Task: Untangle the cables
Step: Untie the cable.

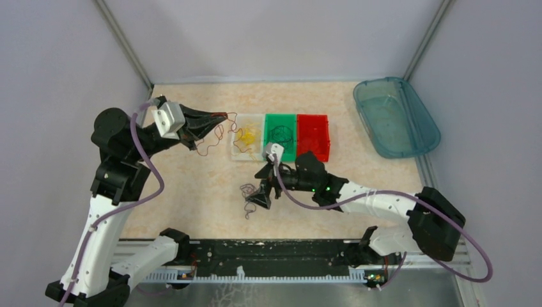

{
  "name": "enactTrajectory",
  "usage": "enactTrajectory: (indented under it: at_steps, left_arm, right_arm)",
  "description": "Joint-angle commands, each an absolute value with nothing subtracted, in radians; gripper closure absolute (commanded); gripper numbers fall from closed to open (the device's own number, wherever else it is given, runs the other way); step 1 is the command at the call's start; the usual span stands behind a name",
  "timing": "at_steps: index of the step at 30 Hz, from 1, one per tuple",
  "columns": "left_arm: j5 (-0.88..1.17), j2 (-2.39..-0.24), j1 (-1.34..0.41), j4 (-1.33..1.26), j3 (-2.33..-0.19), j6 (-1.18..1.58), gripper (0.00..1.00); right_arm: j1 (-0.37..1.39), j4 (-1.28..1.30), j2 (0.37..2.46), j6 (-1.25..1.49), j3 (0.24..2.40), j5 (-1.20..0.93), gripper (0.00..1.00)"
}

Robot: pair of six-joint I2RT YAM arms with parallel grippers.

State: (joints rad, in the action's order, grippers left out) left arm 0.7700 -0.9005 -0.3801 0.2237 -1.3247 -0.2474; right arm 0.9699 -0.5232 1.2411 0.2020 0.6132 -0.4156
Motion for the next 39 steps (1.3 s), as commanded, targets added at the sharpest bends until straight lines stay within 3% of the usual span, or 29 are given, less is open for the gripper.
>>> enactTrajectory:
  at_steps: [1, 5, 11, 16, 30, 36, 39]
  left_arm:
    - [0.781, -0.887, -0.383, 0.216, -1.325, -0.238, 1.0]
    - [0.783, -0.884, -0.383, 0.215, -1.316, -0.238, 1.0]
    - [0.789, -0.893, -0.383, 0.208, -1.3, -0.188, 1.0]
    - [0.811, -0.886, -0.383, 0.221, -1.244, -0.134, 1.0]
    - [0.915, -0.862, -0.383, 0.163, -1.141, 0.037, 1.0]
    - [0.909, -0.859, -0.383, 0.113, -1.104, 0.078, 1.0]
    - [0.904, -0.861, -0.383, 0.104, -1.1, 0.09, 1.0]
  right_arm:
    - [0.965, -0.067, 1.328, 0.184, 0.789, -0.358, 0.03]
    - [0.964, 0.149, 1.336, 0.186, 0.85, -0.251, 0.01]
    - [0.933, -0.101, 1.04, 0.144, 0.707, -0.194, 0.01]
    - [0.902, -0.271, 0.922, 0.154, 0.741, -0.192, 0.01]
    - [0.913, -0.848, 1.157, 0.359, 0.832, -0.463, 0.01]
    - [0.995, -0.869, 1.271, 0.316, 0.907, -0.465, 0.01]
    - [1.013, -0.901, 1.325, 0.323, 0.939, -0.461, 0.11]
